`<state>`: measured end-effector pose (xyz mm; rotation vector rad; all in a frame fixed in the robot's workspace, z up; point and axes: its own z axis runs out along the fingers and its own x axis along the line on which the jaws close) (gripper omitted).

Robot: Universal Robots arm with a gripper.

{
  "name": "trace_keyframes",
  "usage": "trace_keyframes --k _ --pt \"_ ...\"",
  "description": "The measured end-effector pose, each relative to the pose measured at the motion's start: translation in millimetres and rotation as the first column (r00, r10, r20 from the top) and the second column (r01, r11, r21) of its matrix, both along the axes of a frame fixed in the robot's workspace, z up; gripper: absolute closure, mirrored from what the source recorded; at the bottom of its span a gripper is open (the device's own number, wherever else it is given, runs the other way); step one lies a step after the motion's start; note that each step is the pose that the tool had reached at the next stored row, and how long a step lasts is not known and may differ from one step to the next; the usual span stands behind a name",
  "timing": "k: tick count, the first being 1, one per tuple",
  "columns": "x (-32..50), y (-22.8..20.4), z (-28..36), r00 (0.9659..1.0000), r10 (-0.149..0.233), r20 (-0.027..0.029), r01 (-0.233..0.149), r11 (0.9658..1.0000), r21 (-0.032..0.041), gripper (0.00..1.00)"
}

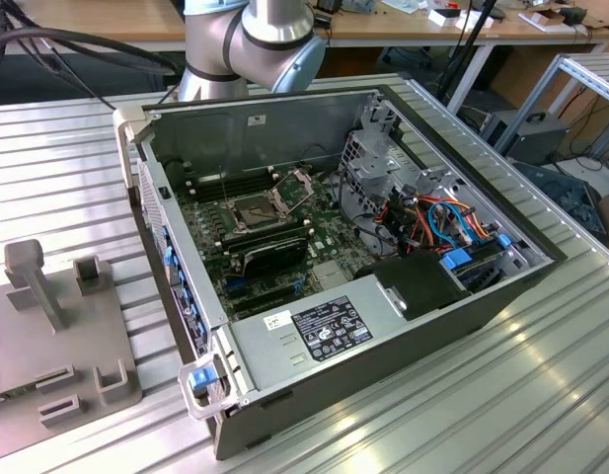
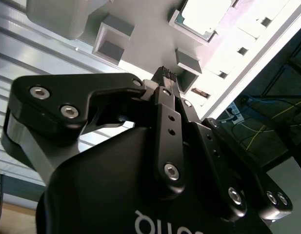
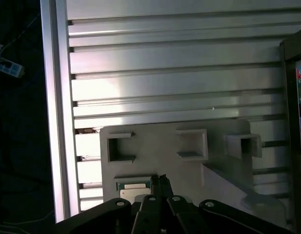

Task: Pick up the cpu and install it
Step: 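Reach for the cpu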

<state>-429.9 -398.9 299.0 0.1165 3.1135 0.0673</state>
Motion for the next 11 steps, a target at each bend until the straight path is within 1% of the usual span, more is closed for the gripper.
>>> trace_keyframes --k 3,4,5,6,7,11 --pt "-0.7 0.0 -0.8 1.0 0.0 -0.0002 0.0 1.0 -0.0056 0.89" --pt "-2.4 0.1 -1.2 1.0 0.0 0.0 0.0 0.9999 -0.0112 0.89" --pt "-8.9 -15.3 -1.8 1.0 0.0 0.0 0.0 0.9999 -0.0126 0.89" --pt "-9.6 -31.0 -2.3 1.0 0.0 -0.0001 0.0 0.9999 -0.0158 0.89" --pt "-9.7 -32.0 -2.4 1.0 0.0 0.0 0.0 0.9998 -0.0178 0.89" --pt "-10.0 -38.7 -2.3 1.0 0.0 -0.0001 0.0 0.9998 -0.0179 0.89"
